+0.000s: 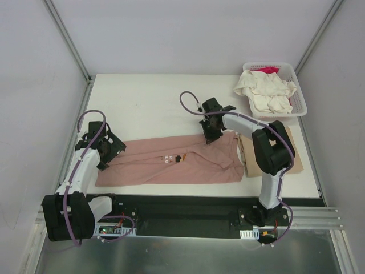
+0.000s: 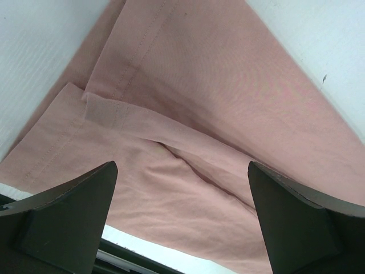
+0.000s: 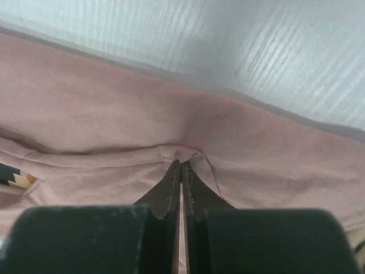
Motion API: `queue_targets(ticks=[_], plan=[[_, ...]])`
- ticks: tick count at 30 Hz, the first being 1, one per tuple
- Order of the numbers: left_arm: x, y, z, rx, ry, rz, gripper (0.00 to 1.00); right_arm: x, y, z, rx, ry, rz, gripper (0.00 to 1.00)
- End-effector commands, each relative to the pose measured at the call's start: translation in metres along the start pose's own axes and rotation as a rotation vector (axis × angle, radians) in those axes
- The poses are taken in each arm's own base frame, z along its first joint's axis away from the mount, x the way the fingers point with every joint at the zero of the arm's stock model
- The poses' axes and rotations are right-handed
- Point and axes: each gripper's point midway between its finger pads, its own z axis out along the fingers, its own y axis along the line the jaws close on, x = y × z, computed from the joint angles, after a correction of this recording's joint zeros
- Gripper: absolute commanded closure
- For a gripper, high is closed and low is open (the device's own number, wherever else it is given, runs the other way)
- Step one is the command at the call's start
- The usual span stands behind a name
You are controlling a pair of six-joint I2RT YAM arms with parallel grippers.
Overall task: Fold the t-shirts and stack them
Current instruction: Fold the other side of the tshirt into a rectangle
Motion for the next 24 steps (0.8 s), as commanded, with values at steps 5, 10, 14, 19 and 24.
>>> queue_targets(ticks=[5,10,14,19,24], plan=[[0.002,-0.002,-0.004,0.025,-0.011,0.004,0.01,0.008,0.029,-0.052,0.119,-0.141,0.028,0.99],[0.003,-0.004,-0.003,0.028,-0.004,0.009,0.01,0.031,0.078,-0.05,0.148,-0.233,0.119,0.95],[0.004,-0.004,-0.005,0.036,0.0,0.006,0.01,0.047,0.115,-0.043,0.16,-0.254,0.124,0.88],[0.004,-0.004,-0.006,0.046,-0.009,0.005,0.01,0.07,0.155,-0.042,0.122,-0.269,0.078,0.74],[0.005,-0.006,-0.007,0.055,-0.003,0.005,0.01,0.071,0.17,-0.069,0.096,-0.301,0.026,0.22]])
